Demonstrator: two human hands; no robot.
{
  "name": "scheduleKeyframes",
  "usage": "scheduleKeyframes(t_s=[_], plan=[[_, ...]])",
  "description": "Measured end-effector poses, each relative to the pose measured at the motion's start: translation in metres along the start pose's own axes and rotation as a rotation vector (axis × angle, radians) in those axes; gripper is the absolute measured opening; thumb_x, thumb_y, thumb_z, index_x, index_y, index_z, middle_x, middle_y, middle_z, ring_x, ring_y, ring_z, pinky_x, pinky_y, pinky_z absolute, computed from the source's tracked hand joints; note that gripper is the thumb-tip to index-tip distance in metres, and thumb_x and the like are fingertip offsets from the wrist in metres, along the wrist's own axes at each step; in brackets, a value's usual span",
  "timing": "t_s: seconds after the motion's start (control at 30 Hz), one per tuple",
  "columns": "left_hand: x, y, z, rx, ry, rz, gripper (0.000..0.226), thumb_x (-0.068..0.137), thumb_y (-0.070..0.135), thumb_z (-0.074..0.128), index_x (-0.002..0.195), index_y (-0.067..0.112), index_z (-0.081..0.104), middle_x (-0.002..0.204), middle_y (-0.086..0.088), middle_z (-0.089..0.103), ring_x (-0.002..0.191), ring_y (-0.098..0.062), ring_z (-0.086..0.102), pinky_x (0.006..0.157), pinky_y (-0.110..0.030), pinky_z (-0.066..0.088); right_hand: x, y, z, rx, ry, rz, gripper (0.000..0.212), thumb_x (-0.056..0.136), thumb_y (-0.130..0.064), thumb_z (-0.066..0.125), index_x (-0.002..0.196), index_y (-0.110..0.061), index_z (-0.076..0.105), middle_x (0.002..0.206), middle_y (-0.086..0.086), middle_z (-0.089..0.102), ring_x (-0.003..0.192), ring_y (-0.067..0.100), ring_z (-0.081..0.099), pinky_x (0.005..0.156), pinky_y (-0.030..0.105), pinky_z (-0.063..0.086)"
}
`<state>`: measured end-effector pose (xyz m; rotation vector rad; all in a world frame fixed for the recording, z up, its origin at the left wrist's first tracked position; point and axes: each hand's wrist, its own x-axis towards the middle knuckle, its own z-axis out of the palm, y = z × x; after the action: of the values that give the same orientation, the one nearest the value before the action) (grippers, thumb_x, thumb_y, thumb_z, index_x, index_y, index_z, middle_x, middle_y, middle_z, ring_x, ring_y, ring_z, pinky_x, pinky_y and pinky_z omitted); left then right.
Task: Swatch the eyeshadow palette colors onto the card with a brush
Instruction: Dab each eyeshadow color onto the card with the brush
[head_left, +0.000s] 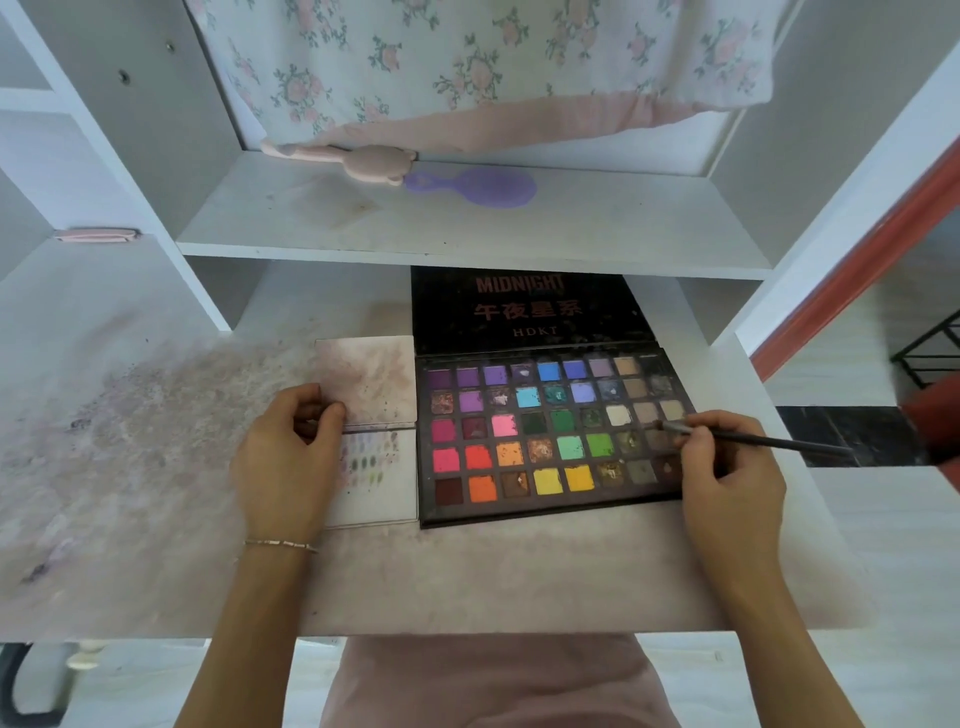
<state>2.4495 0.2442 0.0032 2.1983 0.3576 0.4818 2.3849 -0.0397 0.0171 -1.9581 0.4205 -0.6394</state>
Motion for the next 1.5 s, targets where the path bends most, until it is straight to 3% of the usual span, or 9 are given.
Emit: scheduleKeyframes(t_s=[0.17,0.3,0.47,0.7,0.83,1.1,1.27,1.5], plan=[[-0.001,0.001,-0.001,0.006,0.005,0.015,0.015,0.081,0.015,0.063,0.096,0.011,0.064,0.078,0.004,0.058,0.072,-0.014,0.052,0.069,-0.026,0.036,0.0,0.0,-0.002,-0.048,-0.016,-0.006,0.012,0.088,-0.004,0.049,0.087,-0.016,0.052,0.07,-0.009,0.057,0.066,-0.015,0.054,0.052,-0.001,0.038],[-0.001,0.002,-0.001,-0.002,0.001,0.02,0.015,0.082,0.014,0.063,0.096,0.011,0.064,0.078,0.004,0.058,0.073,-0.015,0.052,0.07,-0.026,0.037,0.0,-0.002,0.0,-0.08,-0.044,-0.015,0.027,0.089,-0.007,0.049,0.077,-0.032,0.047,0.07,-0.01,0.057,0.067,-0.015,0.054,0.052,-0.001,0.038],[-0.001,0.001,-0.001,-0.005,0.004,0.011,0.016,0.082,0.014,0.063,0.097,0.011,0.064,0.079,0.003,0.059,0.074,-0.016,0.053,0.072,-0.027,0.038,-0.001,-0.001,0.0,-0.137,-0.068,-0.021,0.029,0.091,-0.012,0.049,0.073,-0.035,0.044,0.07,-0.015,0.055,0.063,0.002,0.056,0.052,0.009,0.037],[0.0,0.001,0.0,-0.003,0.002,0.013,0.016,0.082,0.015,0.063,0.098,0.011,0.064,0.079,0.003,0.059,0.075,-0.016,0.053,0.072,-0.027,0.038,0.0,-0.001,0.0,-0.137,-0.074,-0.038,0.03,0.09,-0.012,0.049,0.073,-0.036,0.044,0.07,-0.018,0.054,0.064,-0.006,0.056,0.047,0.007,0.039],[-0.001,0.001,0.0,-0.007,-0.002,0.015,0.017,0.082,0.014,0.062,0.099,0.01,0.063,0.08,0.002,0.058,0.075,-0.017,0.053,0.073,-0.028,0.039,0.0,-0.002,0.0,-0.112,-0.055,-0.052,0.031,0.09,-0.009,0.049,0.074,-0.035,0.044,0.069,-0.013,0.055,0.07,-0.013,0.055,0.054,0.001,0.041],[-0.002,0.003,-0.002,0.0,-0.009,0.019,0.02,0.083,0.015,0.061,0.102,0.009,0.063,0.083,0.001,0.06,0.077,-0.016,0.053,0.074,-0.028,0.04,-0.001,-0.003,-0.001,-0.095,-0.058,-0.042,0.032,0.089,-0.009,0.049,0.072,-0.035,0.045,0.065,-0.009,0.055,0.065,-0.009,0.055,0.053,0.003,0.041],[-0.003,0.005,-0.003,0.009,-0.016,0.015,0.02,0.084,0.016,0.06,0.103,0.009,0.063,0.09,-0.006,0.066,0.079,-0.016,0.055,0.074,-0.027,0.039,-0.001,-0.002,-0.002,-0.095,-0.056,-0.02,0.029,0.09,-0.011,0.049,0.074,-0.035,0.044,0.068,-0.012,0.055,0.062,0.003,0.055,0.053,0.012,0.038],[-0.003,0.005,-0.003,-0.002,-0.029,0.018,0.019,0.084,0.015,0.059,0.101,0.009,0.063,0.09,-0.009,0.067,0.076,-0.015,0.053,0.071,-0.027,0.039,-0.009,-0.015,0.001,0.023,-0.106,-0.104,0.037,0.087,0.0,0.05,0.08,-0.036,0.045,0.07,-0.01,0.056,0.067,-0.006,0.056,0.053,0.005,0.042]])
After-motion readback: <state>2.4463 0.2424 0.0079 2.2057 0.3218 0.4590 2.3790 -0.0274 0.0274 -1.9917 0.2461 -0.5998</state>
